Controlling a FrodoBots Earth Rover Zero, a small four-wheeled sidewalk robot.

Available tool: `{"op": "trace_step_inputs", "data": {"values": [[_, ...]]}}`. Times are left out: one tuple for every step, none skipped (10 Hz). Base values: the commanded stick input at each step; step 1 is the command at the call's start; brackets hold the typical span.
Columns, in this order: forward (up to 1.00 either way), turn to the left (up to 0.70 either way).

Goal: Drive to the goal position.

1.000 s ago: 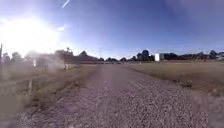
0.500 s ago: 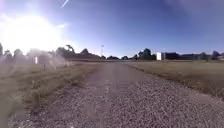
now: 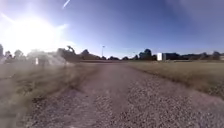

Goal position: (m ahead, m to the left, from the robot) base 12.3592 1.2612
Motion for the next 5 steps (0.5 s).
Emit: {"op": "trace_step_inputs", "data": {"values": [[0.5, 0.0], [0.5, 0.0], [0.5, 0.0], [0.5, 0.0], [0.5, 0.0]]}}
